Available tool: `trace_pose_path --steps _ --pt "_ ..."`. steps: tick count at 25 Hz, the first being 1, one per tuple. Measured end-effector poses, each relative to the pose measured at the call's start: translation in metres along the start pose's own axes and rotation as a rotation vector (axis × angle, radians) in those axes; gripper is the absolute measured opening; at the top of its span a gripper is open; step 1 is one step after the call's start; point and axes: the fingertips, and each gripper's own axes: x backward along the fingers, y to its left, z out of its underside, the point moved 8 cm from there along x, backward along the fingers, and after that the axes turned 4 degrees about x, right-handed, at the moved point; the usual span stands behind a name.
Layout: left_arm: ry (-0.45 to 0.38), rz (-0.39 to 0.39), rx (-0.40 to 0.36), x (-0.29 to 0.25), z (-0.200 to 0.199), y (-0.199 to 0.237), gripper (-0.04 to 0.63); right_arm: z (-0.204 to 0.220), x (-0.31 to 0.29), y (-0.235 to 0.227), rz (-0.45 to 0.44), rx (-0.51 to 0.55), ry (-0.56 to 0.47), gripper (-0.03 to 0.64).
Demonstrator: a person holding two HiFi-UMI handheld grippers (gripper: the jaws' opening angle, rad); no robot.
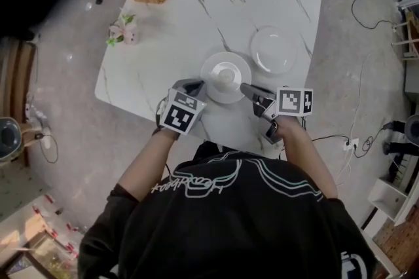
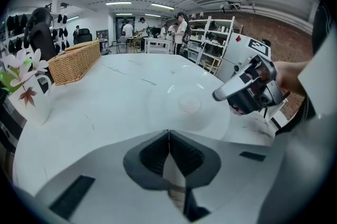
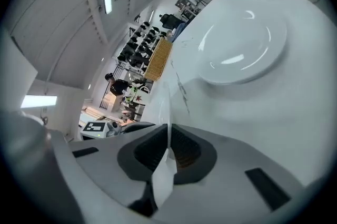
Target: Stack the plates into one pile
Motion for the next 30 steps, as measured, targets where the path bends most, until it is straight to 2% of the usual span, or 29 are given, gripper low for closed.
trace_pose_path --steps 6,10,21,30 --pt "-0.037 -0.005 0.034 0.014 -0.013 -0.004 0.025 0.002 0.014 -0.002 -0.042 -0.071 -0.060 0.038" --pt "-0.089 -0.019 0.018 0.027 -0.031 -0.011 0.025 -0.005 0.034 -0.007 -0.059 -0.109 -0.132 0.038" --pt "-0.099 0.040 -0.069 0.020 -0.067 -0.054 0.025 -0.036 0.098 -0.030 -0.006 -0.166 -0.297 0.038" --pt "-0.091 0.072 -0.065 0.008 -0.079 -0.067 0.025 -0.069 0.121 -0.063 0.034 -0.207 -0.379 0.038"
